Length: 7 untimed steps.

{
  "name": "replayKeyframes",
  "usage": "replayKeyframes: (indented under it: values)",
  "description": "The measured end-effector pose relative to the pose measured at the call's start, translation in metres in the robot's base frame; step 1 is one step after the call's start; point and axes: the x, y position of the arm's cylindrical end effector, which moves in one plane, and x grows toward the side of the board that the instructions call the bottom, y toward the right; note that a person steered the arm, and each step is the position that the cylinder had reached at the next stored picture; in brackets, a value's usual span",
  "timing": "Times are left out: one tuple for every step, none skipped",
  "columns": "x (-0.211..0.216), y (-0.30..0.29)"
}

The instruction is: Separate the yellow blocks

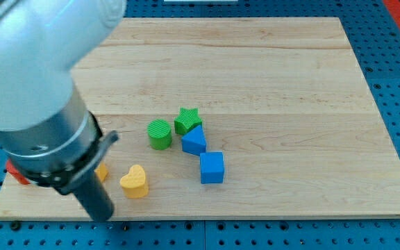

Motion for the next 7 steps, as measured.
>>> replayKeyframes:
  values:
    - [-0.033, 0.051]
    - [-0.068, 0.071]
    - [-0.035, 0.041]
    - [-0.018, 0.005]
    - [-0.021, -0.035]
    - [-0.052, -0.047]
    - [-0.064, -0.029]
